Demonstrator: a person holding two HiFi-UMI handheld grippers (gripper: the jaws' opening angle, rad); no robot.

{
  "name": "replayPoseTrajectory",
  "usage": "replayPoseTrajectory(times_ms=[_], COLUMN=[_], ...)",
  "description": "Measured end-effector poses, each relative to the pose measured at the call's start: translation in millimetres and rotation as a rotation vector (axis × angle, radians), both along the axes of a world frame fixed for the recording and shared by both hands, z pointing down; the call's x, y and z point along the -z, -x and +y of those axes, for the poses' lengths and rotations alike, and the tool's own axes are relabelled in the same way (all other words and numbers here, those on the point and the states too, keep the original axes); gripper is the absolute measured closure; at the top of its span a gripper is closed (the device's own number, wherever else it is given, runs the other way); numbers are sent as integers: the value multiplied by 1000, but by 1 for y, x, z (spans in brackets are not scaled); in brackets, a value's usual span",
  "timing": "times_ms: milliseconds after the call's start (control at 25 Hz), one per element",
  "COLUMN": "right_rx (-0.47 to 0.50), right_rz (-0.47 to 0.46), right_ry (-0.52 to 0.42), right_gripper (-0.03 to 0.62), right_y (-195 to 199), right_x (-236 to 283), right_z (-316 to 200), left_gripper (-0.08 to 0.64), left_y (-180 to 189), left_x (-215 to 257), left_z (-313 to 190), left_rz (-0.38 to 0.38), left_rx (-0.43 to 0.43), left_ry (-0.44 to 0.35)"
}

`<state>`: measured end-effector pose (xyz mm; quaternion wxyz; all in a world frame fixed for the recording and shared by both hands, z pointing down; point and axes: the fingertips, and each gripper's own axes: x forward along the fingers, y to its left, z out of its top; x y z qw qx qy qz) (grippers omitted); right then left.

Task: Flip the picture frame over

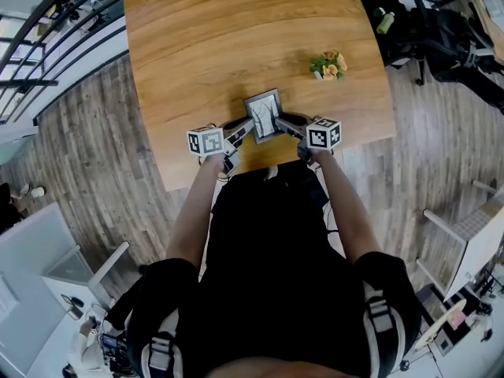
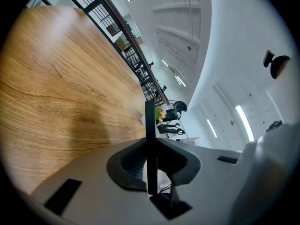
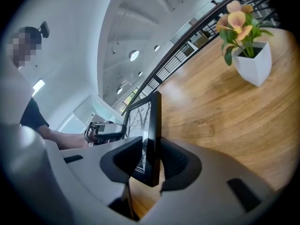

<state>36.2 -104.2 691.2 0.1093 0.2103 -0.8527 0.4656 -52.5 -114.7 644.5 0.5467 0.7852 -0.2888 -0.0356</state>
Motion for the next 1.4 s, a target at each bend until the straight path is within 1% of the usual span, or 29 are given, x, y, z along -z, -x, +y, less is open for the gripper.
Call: replayPoseTrajectory(times_ms=[280, 400, 560, 760, 960, 1240, 1400], right_rx=[-77, -93, -93, -83, -76, -58, -52], right_rz=[67, 110, 179, 268, 331, 364, 402], right_ry=[9, 12, 20, 9, -12, -41, -72], right_gripper=[466, 466, 463, 463, 463, 462, 458], right_y=[5, 6, 8, 10, 14, 18, 19], right_x=[-13, -21, -32, -43, -53, -56, -59], right_z=[-5, -8, -11, -14, -17, -21, -24], left_gripper=[477, 474, 471, 469, 468, 468, 462], left_y=[8, 12, 13, 15, 19, 23, 25], left_x=[-16, -29, -43, -58, -68, -75, -80], left_z=[-13, -20, -26, -29, -31, -34, -35], left_rz=[-94, -158, -227, -292, -339, -372, -420], left_rx=[78, 104, 124, 133, 132, 141, 153], left_ry=[7, 8, 14, 38, 37, 33, 29])
